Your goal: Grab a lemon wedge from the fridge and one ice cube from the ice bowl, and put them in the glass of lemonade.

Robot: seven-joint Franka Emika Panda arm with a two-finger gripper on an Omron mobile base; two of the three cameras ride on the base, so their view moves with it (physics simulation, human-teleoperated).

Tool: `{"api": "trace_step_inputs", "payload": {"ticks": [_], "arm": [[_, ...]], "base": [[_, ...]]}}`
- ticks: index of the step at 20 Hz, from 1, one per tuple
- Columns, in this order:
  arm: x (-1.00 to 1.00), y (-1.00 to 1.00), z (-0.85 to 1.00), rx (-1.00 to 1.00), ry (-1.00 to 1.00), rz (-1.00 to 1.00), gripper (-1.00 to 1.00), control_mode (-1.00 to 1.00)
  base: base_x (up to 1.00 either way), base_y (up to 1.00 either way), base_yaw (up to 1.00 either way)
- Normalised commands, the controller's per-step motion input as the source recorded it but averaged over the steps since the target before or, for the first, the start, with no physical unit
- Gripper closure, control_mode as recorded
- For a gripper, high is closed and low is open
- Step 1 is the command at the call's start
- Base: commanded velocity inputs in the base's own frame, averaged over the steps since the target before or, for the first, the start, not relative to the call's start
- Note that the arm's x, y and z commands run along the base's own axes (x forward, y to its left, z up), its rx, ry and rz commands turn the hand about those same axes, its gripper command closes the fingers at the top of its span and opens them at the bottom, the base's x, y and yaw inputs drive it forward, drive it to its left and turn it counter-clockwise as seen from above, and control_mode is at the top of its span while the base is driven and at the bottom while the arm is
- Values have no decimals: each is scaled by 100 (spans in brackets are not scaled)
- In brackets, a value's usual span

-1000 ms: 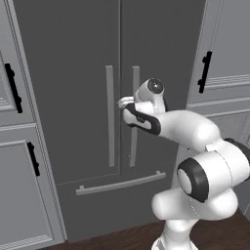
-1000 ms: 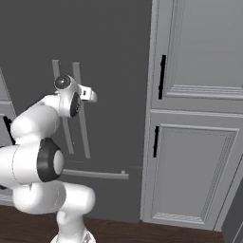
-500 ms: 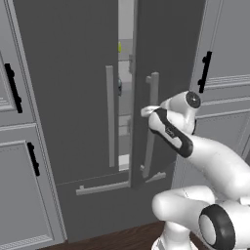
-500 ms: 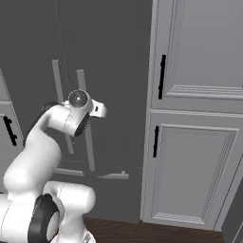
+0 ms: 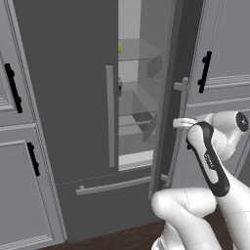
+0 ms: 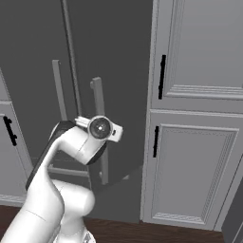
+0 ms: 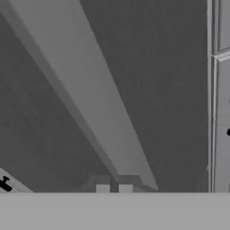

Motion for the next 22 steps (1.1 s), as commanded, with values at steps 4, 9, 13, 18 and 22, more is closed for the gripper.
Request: {"api": "trace_step_inputs", "payload": {"ticks": [4,9,13,18,22], "arm": [[-50,-74,26,7,0,-7,100,-100],[-31,-62,20,2,1,-14,-100,-100],[-49,-31,78,0,0,-3,-100,-100],[-66,15,100,-11,8,7,-100,-100],[-48,88,77,-36,18,9,-100,-100]], "base": [[0,0,0],[0,0,0],[0,0,0],[0,0,0],[0,0,0]]}}
